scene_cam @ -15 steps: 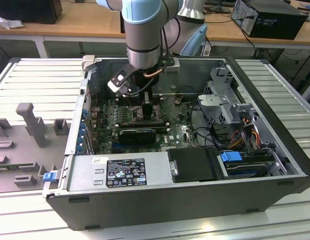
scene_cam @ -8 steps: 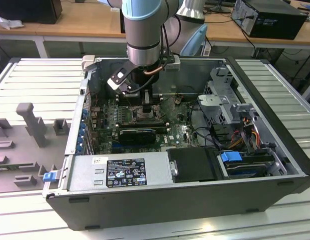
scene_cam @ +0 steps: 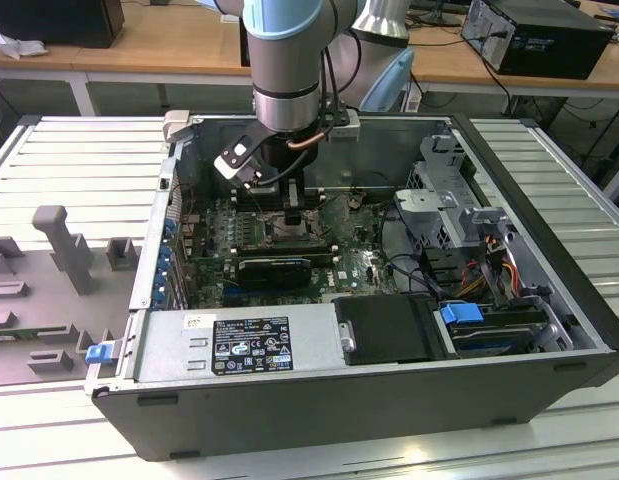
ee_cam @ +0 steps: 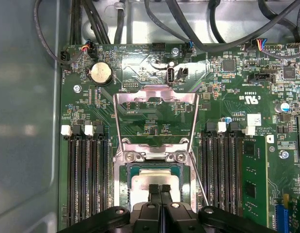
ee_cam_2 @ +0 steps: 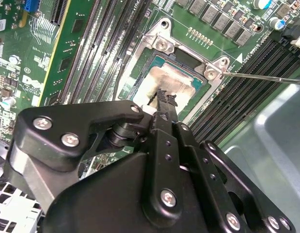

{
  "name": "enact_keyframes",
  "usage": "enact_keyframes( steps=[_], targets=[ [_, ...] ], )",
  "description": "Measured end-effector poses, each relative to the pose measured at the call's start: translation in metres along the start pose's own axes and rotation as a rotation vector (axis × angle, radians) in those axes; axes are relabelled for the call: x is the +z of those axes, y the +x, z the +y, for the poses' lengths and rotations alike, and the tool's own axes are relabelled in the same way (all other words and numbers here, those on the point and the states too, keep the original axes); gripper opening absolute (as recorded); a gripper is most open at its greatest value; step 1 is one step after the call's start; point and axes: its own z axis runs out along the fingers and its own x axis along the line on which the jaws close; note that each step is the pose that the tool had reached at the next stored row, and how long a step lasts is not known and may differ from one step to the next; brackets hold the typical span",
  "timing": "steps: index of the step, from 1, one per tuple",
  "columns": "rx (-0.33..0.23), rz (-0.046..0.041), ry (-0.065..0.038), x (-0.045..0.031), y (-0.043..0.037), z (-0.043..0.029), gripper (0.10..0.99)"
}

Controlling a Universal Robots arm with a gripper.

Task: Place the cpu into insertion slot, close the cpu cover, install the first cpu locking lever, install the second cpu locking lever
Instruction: 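Place the cpu into insertion slot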

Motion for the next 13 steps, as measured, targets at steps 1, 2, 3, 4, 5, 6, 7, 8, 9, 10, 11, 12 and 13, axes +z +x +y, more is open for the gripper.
enact_keyframes(
  steps=[1, 2, 3, 4, 5, 6, 7, 8, 9, 10, 11, 12, 13],
  targets=[
    [0.000, -0.0001, 0.000, 0.0000, 0.0000, 0.0000, 0.106],
    [0.000, -0.0001, 0.000, -0.0001, 0.0000, 0.0000, 0.106],
    [0.000, -0.0001, 0.000, -0.0001, 0.0000, 0.0000, 0.106],
    [0.000, -0.0001, 0.000, -0.0001, 0.0000, 0.0000, 0.106],
    [0.000, -0.0001, 0.000, -0.0001, 0.0000, 0.0000, 0.106],
    [0.000, 0.0000, 0.000, -0.0002, 0.0000, 0.0000, 0.106],
    [0.000, -0.0001, 0.000, -0.0002, 0.0000, 0.0000, 0.106],
    [0.000, -0.0003, 0.000, -0.0006, 0.0000, 0.0000, 0.106],
    [0.000, -0.0004, 0.000, -0.0014, 0.0000, 0.0001, 0.106],
    [0.000, -0.0002, 0.000, -0.0033, 0.0000, 0.0003, 0.106],
    [0.000, -0.0002, 0.000, -0.0043, 0.0000, 0.0003, 0.106],
    [0.000, -0.0001, 0.000, -0.0056, 0.0001, 0.0004, 0.106],
    [0.001, -0.0002, 0.000, -0.0075, 0.0001, 0.0006, 0.106]
  ],
)
